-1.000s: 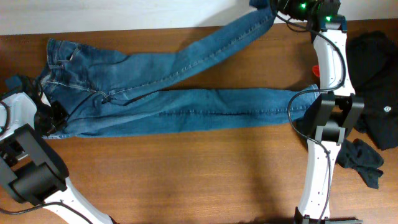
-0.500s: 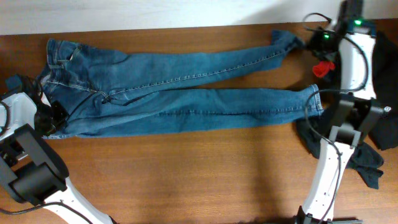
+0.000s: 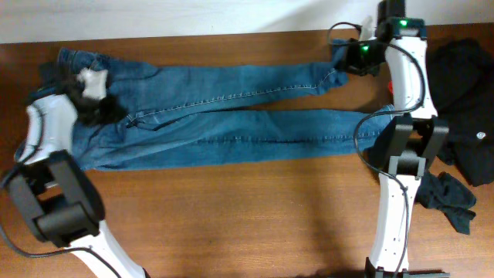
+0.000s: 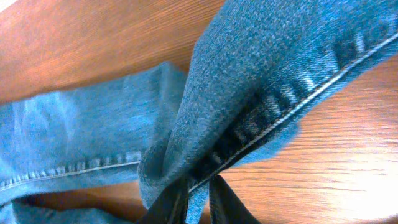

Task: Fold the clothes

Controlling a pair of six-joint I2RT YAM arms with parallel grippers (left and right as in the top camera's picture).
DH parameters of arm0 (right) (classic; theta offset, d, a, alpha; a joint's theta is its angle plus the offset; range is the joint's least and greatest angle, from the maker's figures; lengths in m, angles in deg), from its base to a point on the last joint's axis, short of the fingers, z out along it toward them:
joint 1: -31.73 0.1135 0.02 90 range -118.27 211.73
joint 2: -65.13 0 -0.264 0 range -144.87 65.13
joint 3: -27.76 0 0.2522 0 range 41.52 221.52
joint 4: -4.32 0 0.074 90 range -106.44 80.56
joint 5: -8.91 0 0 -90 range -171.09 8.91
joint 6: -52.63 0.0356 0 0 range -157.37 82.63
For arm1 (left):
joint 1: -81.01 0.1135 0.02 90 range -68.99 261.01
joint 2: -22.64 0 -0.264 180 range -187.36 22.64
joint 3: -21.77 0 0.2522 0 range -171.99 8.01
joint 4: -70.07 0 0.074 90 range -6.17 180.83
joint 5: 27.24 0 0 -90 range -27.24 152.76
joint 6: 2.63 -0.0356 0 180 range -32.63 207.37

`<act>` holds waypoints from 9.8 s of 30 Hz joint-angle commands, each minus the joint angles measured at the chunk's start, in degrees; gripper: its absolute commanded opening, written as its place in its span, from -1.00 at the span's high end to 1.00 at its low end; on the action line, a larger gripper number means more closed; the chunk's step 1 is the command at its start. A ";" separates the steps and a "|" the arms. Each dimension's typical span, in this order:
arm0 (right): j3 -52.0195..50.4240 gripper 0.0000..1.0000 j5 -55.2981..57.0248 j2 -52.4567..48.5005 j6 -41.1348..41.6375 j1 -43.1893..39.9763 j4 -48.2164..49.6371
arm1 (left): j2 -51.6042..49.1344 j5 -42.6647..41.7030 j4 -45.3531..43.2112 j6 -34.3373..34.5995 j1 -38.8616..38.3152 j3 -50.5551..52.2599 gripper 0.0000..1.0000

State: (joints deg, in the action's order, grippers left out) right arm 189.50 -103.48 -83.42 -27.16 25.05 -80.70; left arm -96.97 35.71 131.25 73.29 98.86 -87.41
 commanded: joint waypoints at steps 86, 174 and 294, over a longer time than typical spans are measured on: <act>-14.45 0.17 -22.99 4.63 11.52 -18.49 31.01 | -14.38 12.07 -5.64 -4.63 -14.97 -1.75 0.37; -60.52 0.92 15.34 31.26 -14.25 38.51 17.57 | -10.08 21.66 2.58 4.11 4.35 -8.87 -0.07; -46.84 0.92 0.13 51.12 -9.77 -18.80 4.81 | 19.37 25.92 23.67 9.11 4.37 -12.20 -0.43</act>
State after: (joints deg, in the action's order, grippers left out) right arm 141.62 -104.90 -33.28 -36.14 6.56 -76.31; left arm -72.53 57.24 152.93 80.15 103.10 -99.83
